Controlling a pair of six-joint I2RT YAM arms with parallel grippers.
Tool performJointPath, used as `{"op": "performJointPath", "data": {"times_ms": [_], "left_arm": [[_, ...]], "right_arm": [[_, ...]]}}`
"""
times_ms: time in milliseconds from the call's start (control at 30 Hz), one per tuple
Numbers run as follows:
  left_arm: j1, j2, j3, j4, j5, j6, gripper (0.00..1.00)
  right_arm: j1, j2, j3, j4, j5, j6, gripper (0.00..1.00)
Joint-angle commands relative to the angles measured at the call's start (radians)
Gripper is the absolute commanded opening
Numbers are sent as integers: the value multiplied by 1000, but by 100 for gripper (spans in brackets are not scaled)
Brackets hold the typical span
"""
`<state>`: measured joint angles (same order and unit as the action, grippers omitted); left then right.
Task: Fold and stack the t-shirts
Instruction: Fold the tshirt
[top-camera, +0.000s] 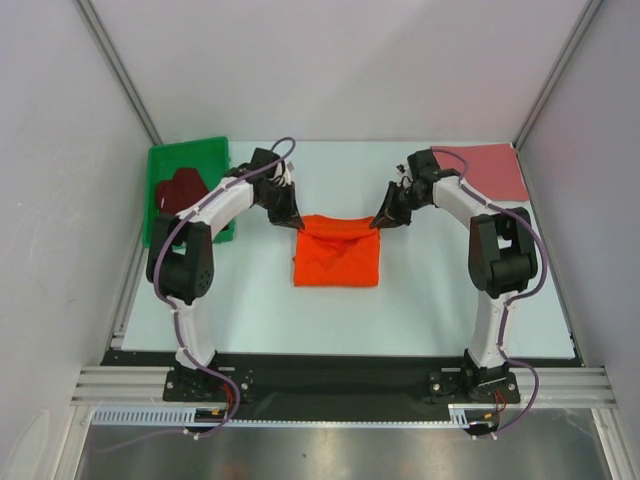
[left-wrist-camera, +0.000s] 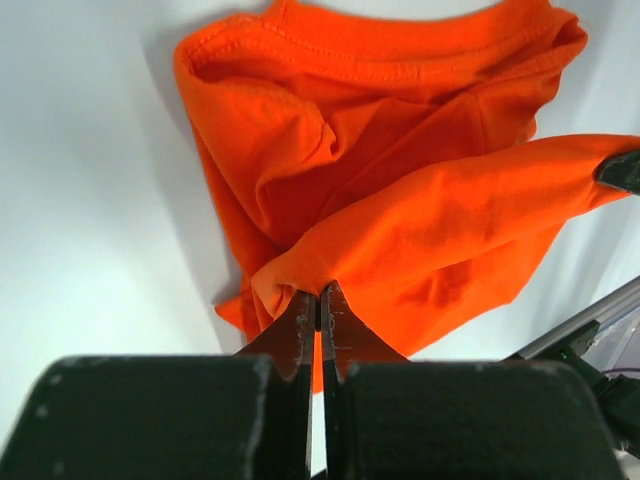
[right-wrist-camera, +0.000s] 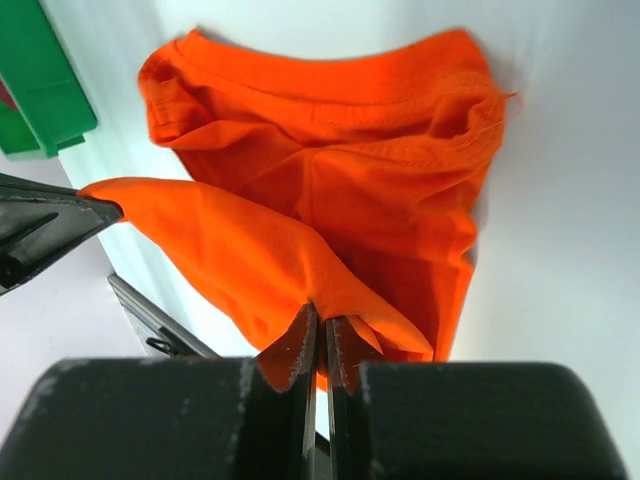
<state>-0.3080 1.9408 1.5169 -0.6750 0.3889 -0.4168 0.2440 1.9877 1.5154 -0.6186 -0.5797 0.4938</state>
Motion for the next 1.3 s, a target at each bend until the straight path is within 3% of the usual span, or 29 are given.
{"op": "performJointPath", "data": {"times_ms": [0, 333, 367, 433, 467, 500, 733, 833, 967, 1067, 1267], "left_arm": [[15, 44, 77, 37, 16, 23, 0], [35, 182, 235, 26, 1, 30, 1], [38, 188, 239, 41, -4, 24, 10], [40, 208, 267, 43, -18, 26, 18], [40, 208, 279, 42, -34, 23, 31], [41, 210, 302, 43, -38, 21, 35], [41, 103, 388, -11, -136, 58, 58], [41, -5, 320, -20, -118, 75, 57], [37, -144, 103, 67, 34, 43, 43], [27, -242, -158, 199, 157, -3, 34], [15, -270, -380, 495, 286, -135, 26]], "right_arm": [[-17, 34, 65, 16, -22, -20, 3], [-44, 137, 150, 17, -25, -21, 9], [-55, 152, 158, 25, -20, -21, 11], [-66, 174, 183, 29, -16, -14, 16], [-74, 189, 195, 33, -12, -12, 20], [-86, 198, 207, 30, -9, -9, 29], [-115, 174, 328, -55, 30, -21, 44], [-86, 96, 330, -140, 73, -64, 46], [6, -21, 247, -178, 123, -115, 47], [82, -95, 114, -95, 89, -68, 43], [179, -150, -162, 288, 72, 118, 20]]}}
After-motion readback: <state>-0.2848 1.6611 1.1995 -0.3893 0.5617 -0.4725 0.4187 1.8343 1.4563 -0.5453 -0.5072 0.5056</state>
